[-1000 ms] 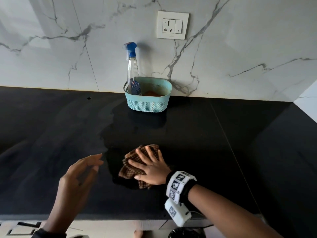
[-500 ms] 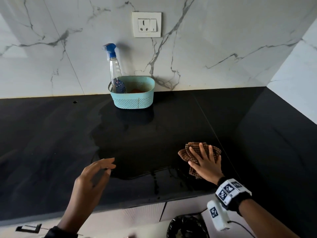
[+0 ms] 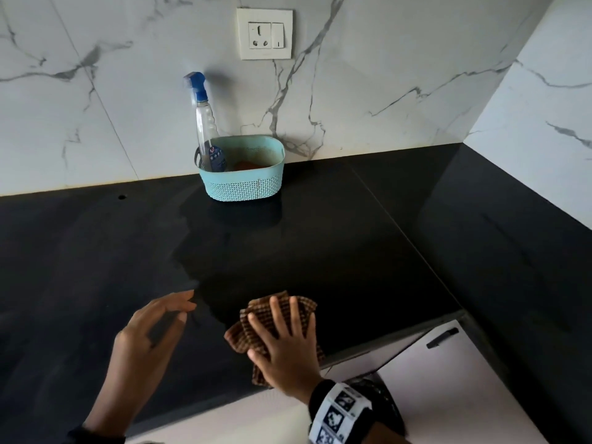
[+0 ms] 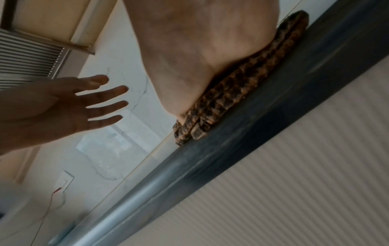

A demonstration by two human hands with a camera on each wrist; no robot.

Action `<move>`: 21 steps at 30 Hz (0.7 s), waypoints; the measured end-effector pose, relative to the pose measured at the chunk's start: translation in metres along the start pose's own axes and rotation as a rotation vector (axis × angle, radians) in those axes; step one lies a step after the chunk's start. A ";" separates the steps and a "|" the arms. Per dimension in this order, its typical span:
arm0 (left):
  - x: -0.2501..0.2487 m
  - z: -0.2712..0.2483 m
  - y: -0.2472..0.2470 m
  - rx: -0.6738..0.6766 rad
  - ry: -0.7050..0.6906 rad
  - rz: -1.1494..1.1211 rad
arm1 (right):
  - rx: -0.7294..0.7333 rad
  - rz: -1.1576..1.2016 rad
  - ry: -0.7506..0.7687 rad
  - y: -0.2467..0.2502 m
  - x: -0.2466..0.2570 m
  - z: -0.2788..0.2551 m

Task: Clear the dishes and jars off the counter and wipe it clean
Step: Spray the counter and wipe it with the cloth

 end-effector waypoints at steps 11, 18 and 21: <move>0.033 0.003 0.039 0.035 -0.018 -0.041 | -0.161 0.212 0.269 -0.012 0.104 -0.008; 0.036 0.006 0.036 0.090 -0.027 -0.090 | -0.220 0.623 0.215 -0.002 0.075 -0.057; 0.030 0.011 0.033 0.087 -0.051 -0.097 | -0.155 1.048 -0.068 0.012 0.038 -0.089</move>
Point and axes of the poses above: each hand's wrist, its own z-axis towards the middle knuckle, its own y-axis out of the back of the hand, x = y × z, the point moved 7 cm from there along z, towards the middle knuckle, and after that the axes turned 11 degrees about y, right-handed, at the moved point
